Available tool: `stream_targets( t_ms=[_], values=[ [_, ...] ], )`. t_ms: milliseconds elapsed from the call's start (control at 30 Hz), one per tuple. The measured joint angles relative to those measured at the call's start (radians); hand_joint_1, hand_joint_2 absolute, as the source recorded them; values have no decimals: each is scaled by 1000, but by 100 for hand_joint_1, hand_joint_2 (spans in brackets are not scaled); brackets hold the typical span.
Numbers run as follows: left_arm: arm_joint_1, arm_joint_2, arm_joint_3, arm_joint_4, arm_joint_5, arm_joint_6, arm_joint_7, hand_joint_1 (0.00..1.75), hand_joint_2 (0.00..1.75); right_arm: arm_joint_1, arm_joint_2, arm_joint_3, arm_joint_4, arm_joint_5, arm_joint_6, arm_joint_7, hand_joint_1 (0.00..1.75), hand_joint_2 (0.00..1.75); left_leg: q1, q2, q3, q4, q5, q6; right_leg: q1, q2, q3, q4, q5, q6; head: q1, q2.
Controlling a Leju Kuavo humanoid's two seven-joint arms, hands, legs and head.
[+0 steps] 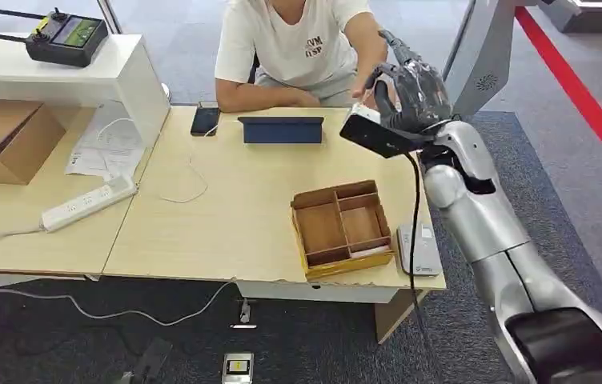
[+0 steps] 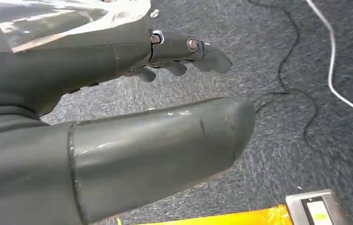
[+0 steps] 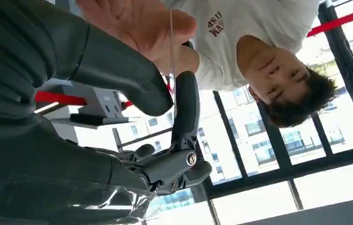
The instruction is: Pass the card to the sensor for recognition and then transmit it.
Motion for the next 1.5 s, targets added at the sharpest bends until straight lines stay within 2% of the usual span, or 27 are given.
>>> stream_targets(
  t_ms=[233, 533, 567, 600, 833, 867, 1133, 1300, 1367, 1467, 1500],
  values=[
    [-9, -5, -23, 0, 9, 0, 1, 0, 0, -135, 82, 18, 208, 44, 27, 13, 175, 175, 0, 0, 0, 0, 0, 0, 0, 0, 0, 0, 0, 0, 0, 0],
    [-8, -4, -38, 0, 15, -9, 9, 0, 0, -164, 149, 34, 352, 46, 26, 16, 175, 175, 0, 0, 0, 0, 0, 0, 0, 0, 0, 0, 0, 0, 0, 0],
    [-8, -4, -39, 0, 15, -10, 9, 0, 0, -166, 154, 36, 365, 45, 26, 16, 59, 175, 0, 0, 0, 0, 0, 0, 0, 0, 0, 0, 0, 0, 0, 0],
    [-8, -4, -40, 0, 15, -12, 10, 0, 0, -168, 158, 37, 379, 45, 24, 16, 0, 175, 0, 0, 0, 0, 0, 0, 0, 0, 0, 0, 0, 0, 0, 0],
    [-7, -4, -45, 0, 16, -12, 12, 0, 0, -170, 172, 42, 427, 36, 5, 15, 0, 175, 0, 0, 0, 0, 0, 0, 0, 0, 0, 0, 0, 0, 0, 0],
    [-7, -4, -46, 0, 17, -12, 12, 0, 0, -171, 172, 43, 432, 35, -4, 11, 0, 0, 0, 0, 0, 0, 0, 0, 0, 0, 0, 0, 0, 0, 0, 0],
    [-5, -4, -46, 0, 29, -6, 13, 0, 0, -171, 187, 44, 448, 27, -86, -23, 0, 0, 0, 0, 0, 0, 0, 0, 0, 0, 0, 0, 0, 0, 0, 0],
    [9, -4, -45, 0, 52, 16, 6, 0, 0, -174, 185, 42, 447, -10, -239, -89, 0, 0, 0, 0, 0, 1, 0, 0, 0, 0, -1, 0, 0, 0, 0, 0],
    [17, -4, -45, 0, 70, 30, -3, 0, 0, -174, 168, 32, 436, -67, -340, -137, 0, 0, 0, 0, 0, 1, 0, 0, 0, 0, -1, -1, 0, 0, 0, 0],
    [31, -3, -45, 0, 93, 41, -11, 0, 0, -168, 127, 6, 402, -176, -401, -179, 0, 0, 0, 0, 0, 2, 0, 0, 0, 0, 0, -1, 0, 0, 0, 0],
    [37, -3, -44, 0, 101, 43, -13, 0, 0, -161, 107, -9, 386, -219, -409, -182, 0, 175, 0, 0, 1, 2, 0, 0, 0, 0, 0, -2, 0, 0, 0, 0]
  ],
)
